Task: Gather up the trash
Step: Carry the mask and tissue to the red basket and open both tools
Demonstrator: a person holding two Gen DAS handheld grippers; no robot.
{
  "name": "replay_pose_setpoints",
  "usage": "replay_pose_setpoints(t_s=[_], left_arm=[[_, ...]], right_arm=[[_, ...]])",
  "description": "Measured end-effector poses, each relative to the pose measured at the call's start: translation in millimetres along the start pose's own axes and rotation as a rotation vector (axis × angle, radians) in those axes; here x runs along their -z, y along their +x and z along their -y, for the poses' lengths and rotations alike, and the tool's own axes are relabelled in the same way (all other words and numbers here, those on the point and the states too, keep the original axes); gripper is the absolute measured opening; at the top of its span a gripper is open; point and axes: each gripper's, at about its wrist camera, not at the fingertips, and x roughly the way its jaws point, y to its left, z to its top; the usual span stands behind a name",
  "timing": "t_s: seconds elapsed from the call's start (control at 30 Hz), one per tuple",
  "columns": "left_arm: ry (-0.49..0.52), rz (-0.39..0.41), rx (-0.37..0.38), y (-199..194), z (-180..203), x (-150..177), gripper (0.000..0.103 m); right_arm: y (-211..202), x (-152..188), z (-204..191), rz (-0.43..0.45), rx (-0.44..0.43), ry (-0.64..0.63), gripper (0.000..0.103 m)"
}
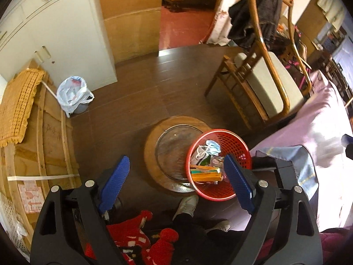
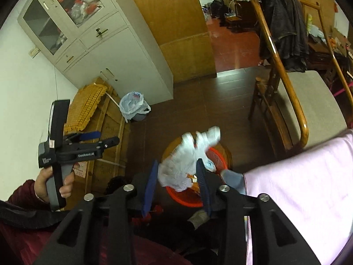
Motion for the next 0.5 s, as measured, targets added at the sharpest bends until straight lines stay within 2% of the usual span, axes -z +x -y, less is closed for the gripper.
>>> replay_pose_setpoints(t_s=[0.23,0.5], left_arm=[[0.014,0.007,0.024,3.7,3.0,-11.2,0.084],[0.124,0.002,0.076,13.1,41.1,-26.6,0.084]], right_arm=[[-1.6,-1.9,1.7,0.01,0.025,0.034,0.037],[-23.5,14.3,25.3,0.057,0.082,0.126,0.038]])
